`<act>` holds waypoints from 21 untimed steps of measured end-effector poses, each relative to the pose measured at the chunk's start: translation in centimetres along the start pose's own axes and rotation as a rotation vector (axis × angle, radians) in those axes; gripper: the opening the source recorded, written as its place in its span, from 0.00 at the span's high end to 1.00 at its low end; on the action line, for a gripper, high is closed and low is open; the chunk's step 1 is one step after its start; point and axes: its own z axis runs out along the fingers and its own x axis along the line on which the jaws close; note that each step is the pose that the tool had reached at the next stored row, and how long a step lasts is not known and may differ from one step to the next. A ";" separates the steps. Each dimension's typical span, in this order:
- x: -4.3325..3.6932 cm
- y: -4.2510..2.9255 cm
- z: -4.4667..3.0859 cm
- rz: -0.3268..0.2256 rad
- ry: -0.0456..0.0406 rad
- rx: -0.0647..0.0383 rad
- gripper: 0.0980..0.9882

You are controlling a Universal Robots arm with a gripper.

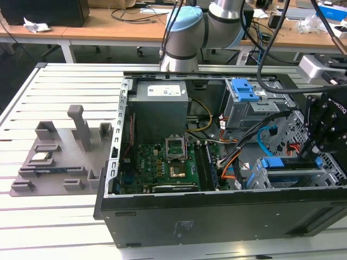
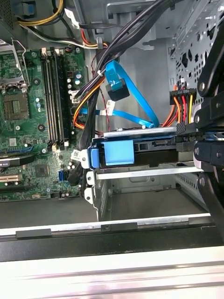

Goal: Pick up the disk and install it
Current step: 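Insert the first disk wire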

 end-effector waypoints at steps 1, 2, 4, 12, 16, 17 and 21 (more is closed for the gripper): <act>0.01 0.01 0.03 0.000 -0.0002 0.000 0.92; 0.02 0.07 0.07 0.000 -0.0006 0.000 0.92; 0.03 0.11 0.08 0.000 -0.0006 0.000 0.92; 0.01 -0.07 0.34 0.000 -0.0003 0.000 0.92; 0.03 0.27 0.60 0.000 -0.0003 0.000 0.92; 0.03 0.28 0.60 0.000 -0.0003 0.000 0.92; 0.02 0.30 0.67 0.000 -0.0011 -0.001 0.84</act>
